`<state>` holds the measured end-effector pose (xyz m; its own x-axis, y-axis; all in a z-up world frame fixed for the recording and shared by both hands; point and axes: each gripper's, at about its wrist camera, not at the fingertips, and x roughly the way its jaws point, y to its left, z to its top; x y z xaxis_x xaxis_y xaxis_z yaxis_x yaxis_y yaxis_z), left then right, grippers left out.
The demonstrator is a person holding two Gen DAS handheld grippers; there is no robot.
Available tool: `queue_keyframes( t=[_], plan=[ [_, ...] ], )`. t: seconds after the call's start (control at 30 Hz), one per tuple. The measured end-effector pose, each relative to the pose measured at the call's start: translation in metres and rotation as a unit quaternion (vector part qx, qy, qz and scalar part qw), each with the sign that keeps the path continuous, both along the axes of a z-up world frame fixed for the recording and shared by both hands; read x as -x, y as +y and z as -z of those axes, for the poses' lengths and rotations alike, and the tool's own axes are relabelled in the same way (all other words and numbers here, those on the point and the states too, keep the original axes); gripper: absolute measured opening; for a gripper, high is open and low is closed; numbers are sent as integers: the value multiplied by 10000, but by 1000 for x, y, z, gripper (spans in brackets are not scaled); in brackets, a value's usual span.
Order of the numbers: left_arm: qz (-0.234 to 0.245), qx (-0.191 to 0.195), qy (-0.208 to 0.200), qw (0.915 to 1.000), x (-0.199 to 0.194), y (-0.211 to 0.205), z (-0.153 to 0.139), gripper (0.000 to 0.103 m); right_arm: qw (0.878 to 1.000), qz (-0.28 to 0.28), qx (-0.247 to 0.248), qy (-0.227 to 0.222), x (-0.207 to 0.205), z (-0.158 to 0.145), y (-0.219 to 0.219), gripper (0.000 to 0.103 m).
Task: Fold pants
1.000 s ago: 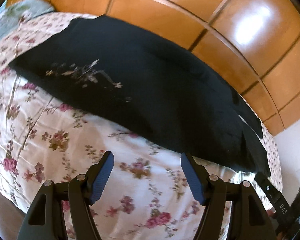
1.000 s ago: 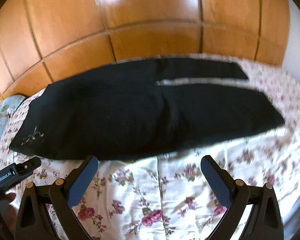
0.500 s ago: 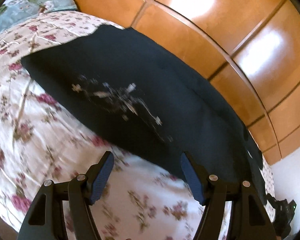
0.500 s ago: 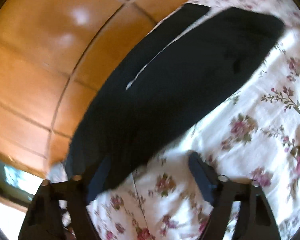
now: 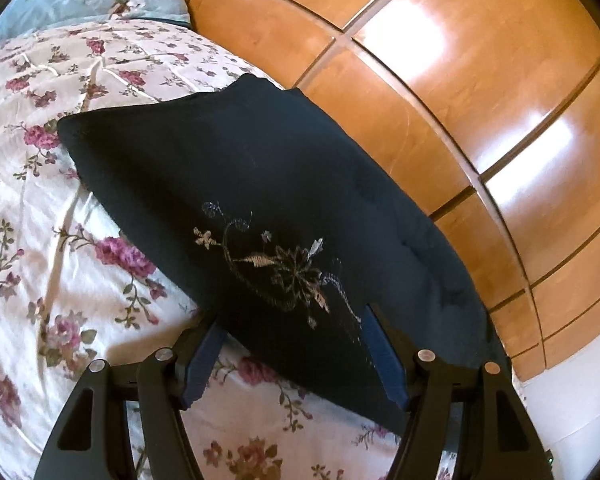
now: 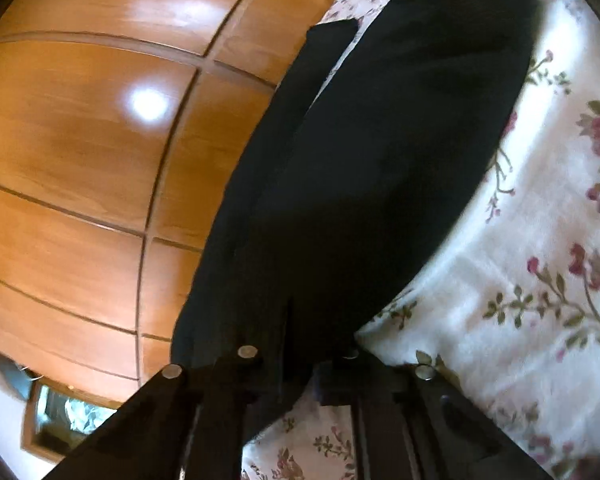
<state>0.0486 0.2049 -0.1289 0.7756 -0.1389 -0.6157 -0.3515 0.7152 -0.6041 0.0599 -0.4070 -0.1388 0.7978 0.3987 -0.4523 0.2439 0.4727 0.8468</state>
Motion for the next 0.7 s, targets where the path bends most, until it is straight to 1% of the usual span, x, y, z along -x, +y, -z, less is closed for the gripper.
queue_keyframes(
  t=[0.07, 0.2, 0.3, 0.37, 0.43, 0.47, 0.57, 0.6, 0.63, 0.67, 0.7],
  plan=[
    [-37, 5, -82, 10000, 1, 0, 1, 71, 9999, -62, 123, -59, -1, 3, 1, 7],
    [-24, -117, -129, 9998, 0, -3, 2, 71, 9991, -90, 396, -142, -8, -2, 8, 7],
    [-90, -34, -112, 9999, -4, -1, 1, 71, 9978, -115, 639, -165, -5, -1, 9, 6],
    [-159, 116, -82, 9998, -7, 3, 2, 71, 9965, -125, 815, -166, -8, -3, 12, 5],
    [-264, 254, -95, 9993, -11, 8, 2, 68, 9952, -126, 949, -182, -3, -4, 12, 5],
    [-309, 262, -89, 9991, -12, 9, 3, 67, 9946, -129, 1009, -185, -3, -5, 13, 5],
    [-328, 113, -10, 9994, -18, 9, 3, 58, 9937, -130, 1098, -187, -4, -5, 14, 5],
    [-340, 6, 46, 9994, -20, 10, 4, 48, 9932, -129, 1140, -197, -4, -5, 15, 5],
    [-387, -60, 117, 9992, -20, 11, 6, 32, 9927, -131, 1179, -201, -4, -5, 16, 5],
    [-452, -67, 177, 9988, -19, 14, 9, 24, 9922, -131, 1220, -209, -3, -5, 16, 5],
    [-504, -9, 192, 9985, -18, 17, 11, 20, 9917, -129, 1258, -210, -3, -5, 16, 5]
  ],
)
